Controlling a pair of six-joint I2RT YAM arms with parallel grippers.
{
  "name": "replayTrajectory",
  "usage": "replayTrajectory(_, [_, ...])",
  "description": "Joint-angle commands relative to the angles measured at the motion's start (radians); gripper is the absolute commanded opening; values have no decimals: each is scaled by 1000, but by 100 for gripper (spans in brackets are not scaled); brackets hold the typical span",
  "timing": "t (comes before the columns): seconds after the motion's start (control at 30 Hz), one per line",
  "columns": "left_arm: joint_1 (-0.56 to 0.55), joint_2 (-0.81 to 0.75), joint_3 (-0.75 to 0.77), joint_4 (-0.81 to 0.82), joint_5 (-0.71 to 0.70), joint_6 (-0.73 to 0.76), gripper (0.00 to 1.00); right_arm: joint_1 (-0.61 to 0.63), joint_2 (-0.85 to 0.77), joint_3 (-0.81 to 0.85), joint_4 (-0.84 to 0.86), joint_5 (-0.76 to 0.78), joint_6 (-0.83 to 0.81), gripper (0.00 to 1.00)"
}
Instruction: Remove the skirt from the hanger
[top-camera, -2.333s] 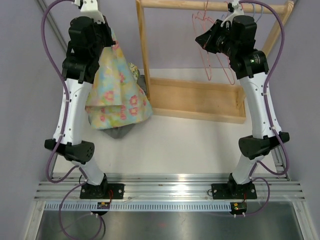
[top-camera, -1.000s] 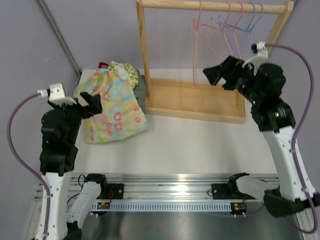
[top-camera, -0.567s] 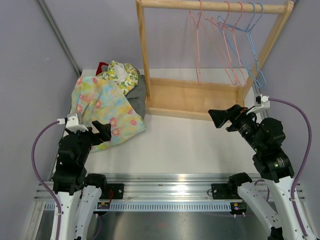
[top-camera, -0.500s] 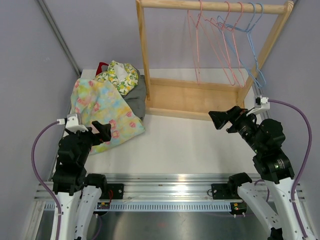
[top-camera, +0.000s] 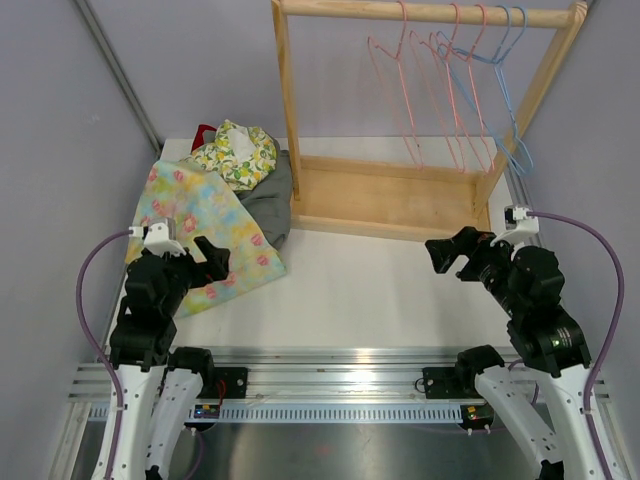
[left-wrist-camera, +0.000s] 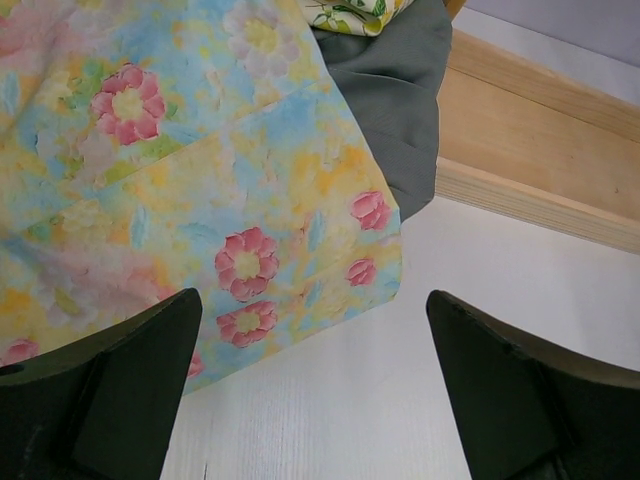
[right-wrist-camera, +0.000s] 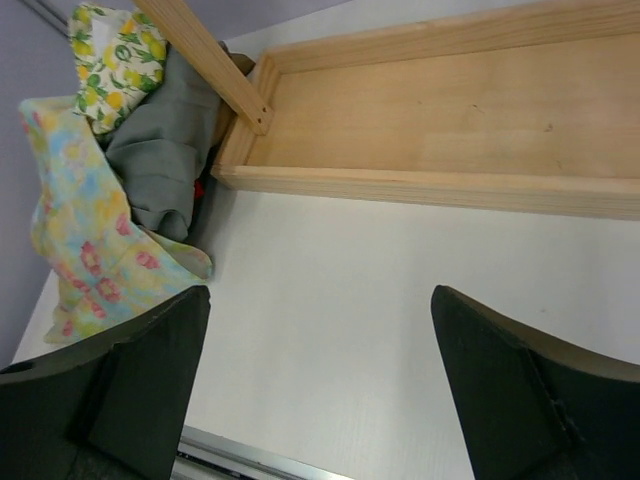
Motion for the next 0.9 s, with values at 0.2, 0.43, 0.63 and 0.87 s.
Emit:
replayTrajectory(0.2, [-27, 86, 48, -9, 39, -2, 99, 10, -111, -28, -80, 166, -86, 99])
replayTrajectory(0.43, [-27, 103, 48, -12, 45, -3, 99, 9, -93, -37, -57, 78, -103, 99])
replayTrajectory(0.63, [-27, 86, 46, -7, 46, -5, 99, 9, -124, -33, -55, 74, -109, 99])
replayTrajectory(0.87, [-28, 89, 49, -10, 28, -8, 99, 15, -135, -33, -38, 21, -127, 100])
